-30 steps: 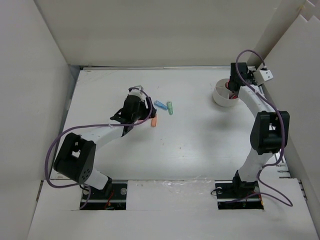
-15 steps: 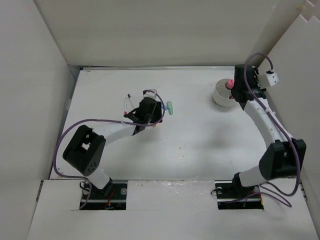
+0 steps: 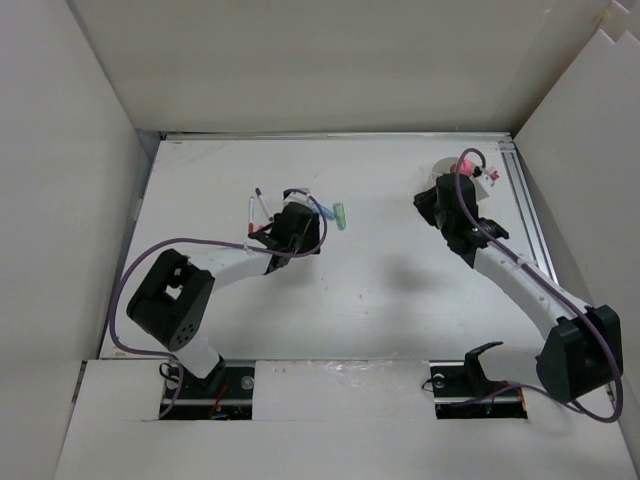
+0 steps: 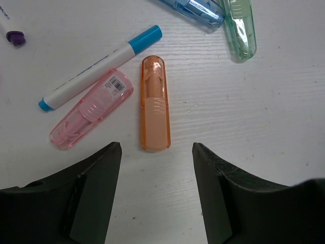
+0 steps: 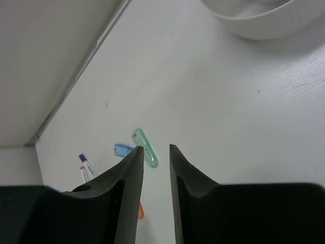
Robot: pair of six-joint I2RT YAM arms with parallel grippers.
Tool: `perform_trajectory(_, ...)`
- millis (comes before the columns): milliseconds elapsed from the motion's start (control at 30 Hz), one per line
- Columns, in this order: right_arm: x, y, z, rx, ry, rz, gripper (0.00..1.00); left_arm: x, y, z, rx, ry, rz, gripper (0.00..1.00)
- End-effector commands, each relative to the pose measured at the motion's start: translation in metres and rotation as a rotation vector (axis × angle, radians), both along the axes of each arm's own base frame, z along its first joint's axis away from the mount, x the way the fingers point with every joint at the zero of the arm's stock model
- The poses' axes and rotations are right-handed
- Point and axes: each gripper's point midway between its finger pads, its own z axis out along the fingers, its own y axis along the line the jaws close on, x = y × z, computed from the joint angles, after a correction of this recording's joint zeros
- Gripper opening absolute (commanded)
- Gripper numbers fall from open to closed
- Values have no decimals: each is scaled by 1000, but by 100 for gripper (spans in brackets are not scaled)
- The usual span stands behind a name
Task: Sort the stationery into containers
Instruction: Pick up the stationery from the center of the board.
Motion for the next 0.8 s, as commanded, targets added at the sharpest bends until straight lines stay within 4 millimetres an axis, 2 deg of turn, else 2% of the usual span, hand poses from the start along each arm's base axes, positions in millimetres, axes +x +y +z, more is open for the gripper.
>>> perform_trajectory(0,0,38,10,44,-45,141,34,3,-2,-2,-3,8,4,55)
perform_trajectory(33,-1,42,4,33,-36,154,38,2,-4,-2,-9,12,-4,55)
perform_trajectory(167,-1,56,-8,30,-11,190,39,0,-15,-7,28,16,-25,53)
perform_trajectory(267,-4,66,-6,39,-17,220,39,2,-18,-14,83,15,-12,50)
perform_trajectory(367,-6,74,-4,44,-22,256,39,4,-15,-23,111,24,2,47)
perform_trajectory(500,-11,84,-4,48,-20,285,39,11,-16,-23,123,13,18,41)
perform_trajectory(533,-11,85,-5,52,-18,293,39,11,-13,-26,137,14,27,36)
perform_trajectory(767,-10,92,-20,56,13,319,39,12,-9,-36,168,30,38,35)
